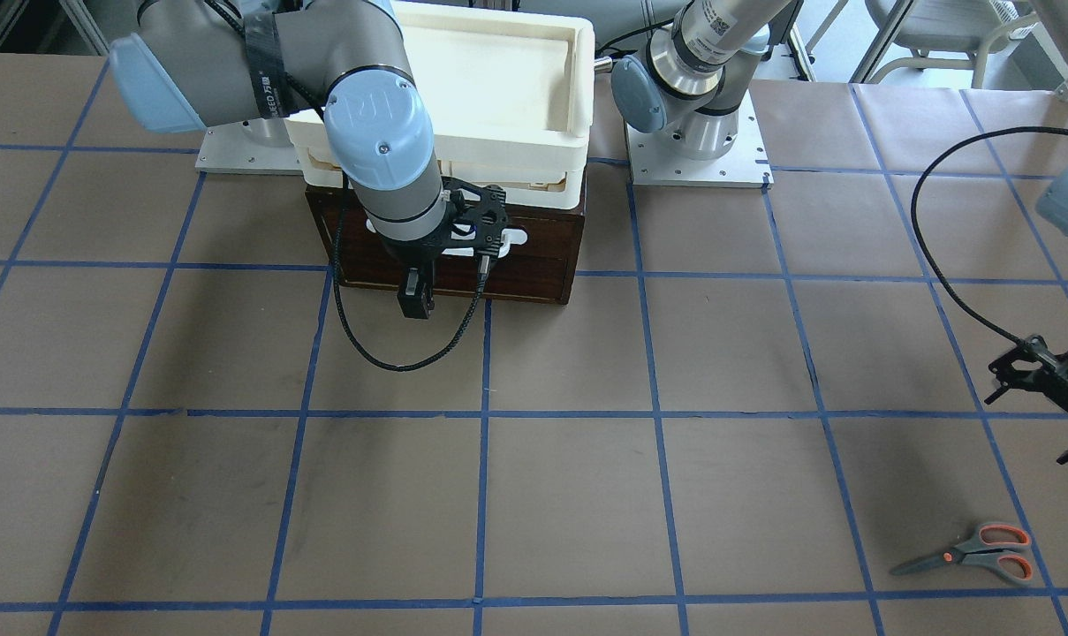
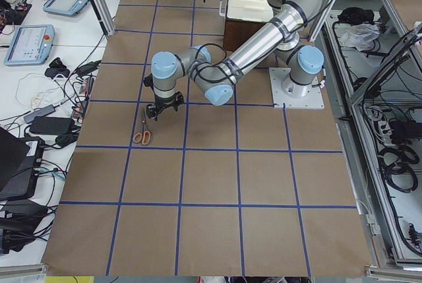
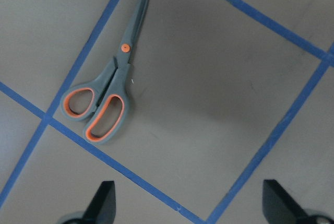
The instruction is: Place scissors in drawer with both arms
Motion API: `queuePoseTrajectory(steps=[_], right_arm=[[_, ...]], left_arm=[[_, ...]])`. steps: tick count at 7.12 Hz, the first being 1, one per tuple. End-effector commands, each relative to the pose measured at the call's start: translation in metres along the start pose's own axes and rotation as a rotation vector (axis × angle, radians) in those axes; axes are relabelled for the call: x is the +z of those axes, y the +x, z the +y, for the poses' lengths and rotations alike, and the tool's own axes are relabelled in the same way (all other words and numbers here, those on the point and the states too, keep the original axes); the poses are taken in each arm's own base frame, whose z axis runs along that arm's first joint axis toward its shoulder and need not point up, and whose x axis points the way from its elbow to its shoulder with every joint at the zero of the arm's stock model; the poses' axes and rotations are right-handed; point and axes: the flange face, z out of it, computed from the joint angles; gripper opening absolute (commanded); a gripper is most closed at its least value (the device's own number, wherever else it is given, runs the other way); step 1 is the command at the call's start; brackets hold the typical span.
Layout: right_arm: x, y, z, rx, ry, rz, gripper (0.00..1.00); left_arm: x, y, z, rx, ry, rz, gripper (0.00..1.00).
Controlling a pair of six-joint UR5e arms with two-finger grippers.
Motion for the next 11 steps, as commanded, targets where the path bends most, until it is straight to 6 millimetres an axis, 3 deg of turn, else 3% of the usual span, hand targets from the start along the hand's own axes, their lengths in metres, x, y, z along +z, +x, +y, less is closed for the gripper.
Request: queuePoseTrajectory(steps=[1,2,4,7,9,11], right_arm=[[0.017,0.001,-0.017,-0.011,-0.006,0.005,1.00],[0.020,0.001,-0.016,-0.010,-0.009,0.002,1.00],[0.020,0.001,-0.016,-0.012,-0.011,0.001,1.00],[0.030,-0.001,-0.013,-0.016,-0.026,-0.012,1.00],[0.028,-0.001,-0.014,-0.017,-0.016,-0.005,1.00],[0.029,0.000,-0.015,-0.018,-0.008,0.000,1.00]], left_arm=[[0.039,-0.024,-0.024,0.115,0.050,0.023,0.99],[0.064,-0.024,-0.038,0.186,0.052,0.045,0.98],[0.093,-0.041,-0.059,0.250,0.054,0.026,0.98],[0.110,-0.070,-0.065,0.321,0.039,0.012,0.94],[0.136,-0.067,-0.063,0.360,0.045,0.049,0.94],[0.140,-0.065,-0.059,0.363,0.017,0.070,0.91]])
